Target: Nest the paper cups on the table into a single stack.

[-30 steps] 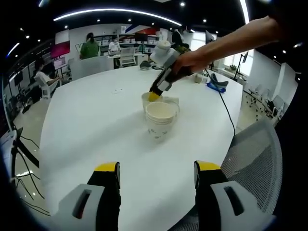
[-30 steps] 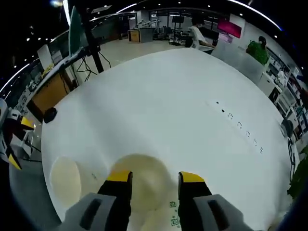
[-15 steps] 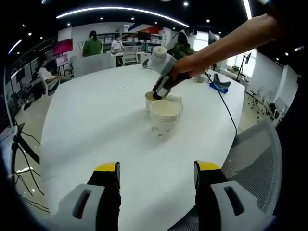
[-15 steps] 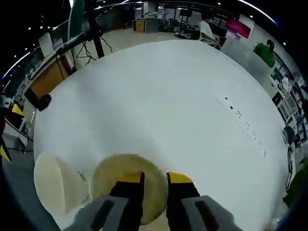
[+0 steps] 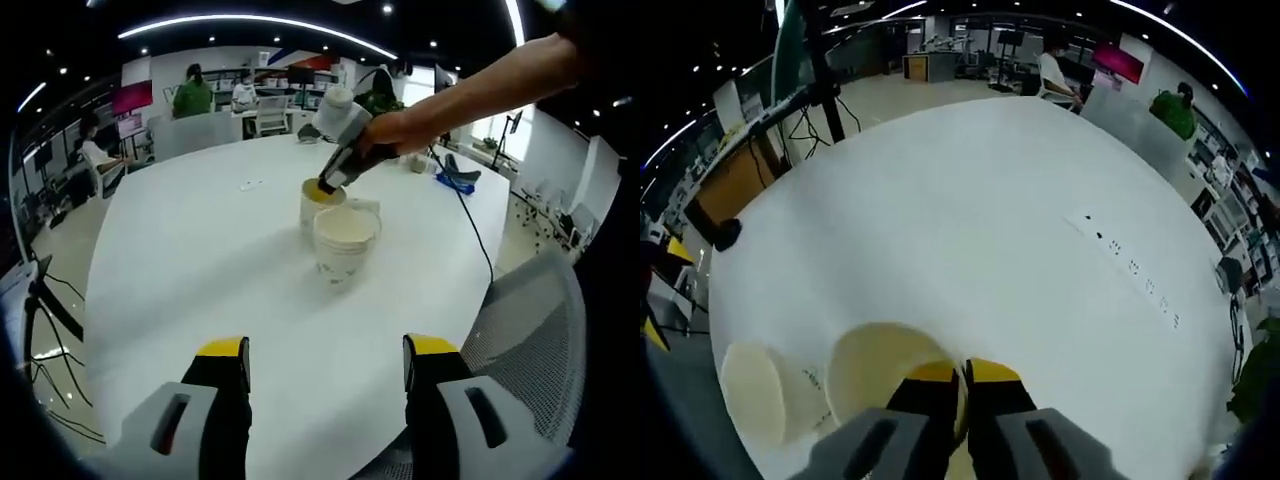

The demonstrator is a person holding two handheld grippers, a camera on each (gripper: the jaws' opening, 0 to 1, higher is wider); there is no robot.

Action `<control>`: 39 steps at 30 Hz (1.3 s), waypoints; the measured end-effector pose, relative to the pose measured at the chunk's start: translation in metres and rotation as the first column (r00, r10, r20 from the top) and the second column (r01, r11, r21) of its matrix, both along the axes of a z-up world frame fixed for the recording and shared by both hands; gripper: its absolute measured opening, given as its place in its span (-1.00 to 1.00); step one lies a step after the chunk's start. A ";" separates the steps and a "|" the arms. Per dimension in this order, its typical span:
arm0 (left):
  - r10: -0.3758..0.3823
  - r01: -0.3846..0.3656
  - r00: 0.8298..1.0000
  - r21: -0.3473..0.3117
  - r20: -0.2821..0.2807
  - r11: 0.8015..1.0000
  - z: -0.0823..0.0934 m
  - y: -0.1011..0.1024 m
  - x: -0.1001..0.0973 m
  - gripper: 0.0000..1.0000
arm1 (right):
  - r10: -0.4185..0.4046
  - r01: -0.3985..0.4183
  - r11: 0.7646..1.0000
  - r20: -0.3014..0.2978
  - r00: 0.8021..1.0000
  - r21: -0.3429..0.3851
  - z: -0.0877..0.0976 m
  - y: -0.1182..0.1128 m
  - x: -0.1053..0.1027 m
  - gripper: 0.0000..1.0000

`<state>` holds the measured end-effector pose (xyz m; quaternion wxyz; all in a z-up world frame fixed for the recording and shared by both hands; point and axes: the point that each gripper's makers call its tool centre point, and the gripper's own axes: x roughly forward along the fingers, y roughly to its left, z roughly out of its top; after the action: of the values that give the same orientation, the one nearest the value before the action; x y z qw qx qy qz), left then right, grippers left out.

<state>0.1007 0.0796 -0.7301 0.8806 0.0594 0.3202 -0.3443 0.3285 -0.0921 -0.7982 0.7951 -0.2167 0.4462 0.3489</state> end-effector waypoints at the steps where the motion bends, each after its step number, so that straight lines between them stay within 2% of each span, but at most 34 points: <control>1: -0.002 0.002 1.000 -0.001 0.001 1.000 0.000 0.000 0.001 0.22 | -0.022 0.022 1.000 -0.002 1.000 0.016 0.005 -0.003 -0.003 -1.00; 4: -0.008 0.008 1.000 -0.002 0.005 1.000 0.000 -0.001 0.002 0.22 | -0.089 0.090 0.993 -0.016 0.996 0.077 0.017 -0.003 -0.003 -1.00; 6: -0.012 0.012 1.000 -0.002 0.009 1.000 0.000 -0.001 0.003 0.22 | -0.093 0.093 0.993 -0.015 0.996 0.072 0.021 -0.007 -0.002 -1.00; 10: -0.022 0.022 1.000 0.002 0.019 1.000 0.001 -0.002 0.007 0.22 | -0.097 0.098 0.992 -0.011 0.995 0.077 0.036 -0.012 -0.013 -1.00; 12: -0.029 0.029 0.999 0.005 0.025 1.000 0.003 -0.003 0.008 0.22 | -0.093 0.094 0.993 -0.010 0.996 0.076 0.031 -0.009 -0.009 -1.00; 16: -0.035 0.035 0.999 0.007 0.039 0.999 0.004 -0.003 0.012 0.22 | -0.086 0.086 0.993 -0.003 0.996 0.075 0.044 -0.013 -0.017 -1.00; 22: -0.025 0.025 0.998 0.005 0.054 1.000 0.008 0.002 0.017 0.22 | -0.068 0.067 0.994 0.000 0.998 0.087 0.050 -0.011 -0.021 -1.00; 32: -0.037 0.036 0.997 0.008 0.067 0.999 0.011 -0.001 0.016 0.22 | -0.024 0.023 0.994 0.013 1.000 0.103 0.073 -0.006 -0.043 -1.00; 39: -0.048 0.048 0.996 0.004 0.069 0.999 0.011 -0.005 0.014 0.22 | 0.025 -0.027 0.995 0.020 0.999 0.092 0.078 0.000 -0.059 -1.00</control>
<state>0.1144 0.0748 -0.7193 0.8825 0.0801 0.2886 -0.3627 0.2690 -0.0923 -0.7199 0.8039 -0.1885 0.4193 0.3774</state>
